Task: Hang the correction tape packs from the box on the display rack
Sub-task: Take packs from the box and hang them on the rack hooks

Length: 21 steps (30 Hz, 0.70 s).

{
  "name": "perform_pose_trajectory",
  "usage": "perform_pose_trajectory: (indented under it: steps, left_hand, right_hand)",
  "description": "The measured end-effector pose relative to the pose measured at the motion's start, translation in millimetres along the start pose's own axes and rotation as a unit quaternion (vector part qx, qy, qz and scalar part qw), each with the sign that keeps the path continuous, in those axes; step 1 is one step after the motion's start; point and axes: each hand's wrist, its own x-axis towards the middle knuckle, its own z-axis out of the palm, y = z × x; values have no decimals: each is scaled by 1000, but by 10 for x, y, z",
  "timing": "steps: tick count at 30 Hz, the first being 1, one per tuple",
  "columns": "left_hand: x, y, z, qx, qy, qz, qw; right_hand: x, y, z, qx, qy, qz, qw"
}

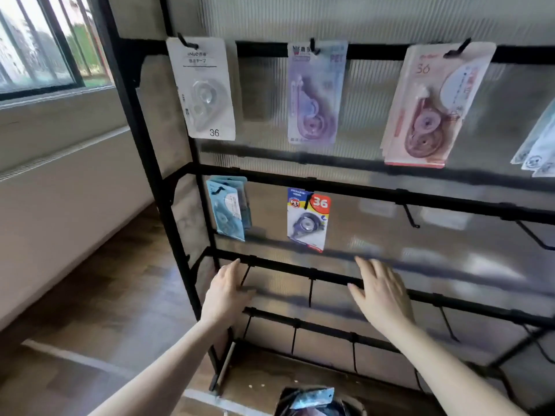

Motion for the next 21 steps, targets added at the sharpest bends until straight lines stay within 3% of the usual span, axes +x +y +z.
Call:
perform_pose_trajectory:
  steps: [9,21]
  left_hand:
    - [-819,143,1011,107,-56,15,993]
    - [-1309,-318,2161,114,-188,-32,975]
  right_hand:
    - [-895,716,464,27,-123,30,992]
    - [-1864,1040,1440,63,-279,99,953]
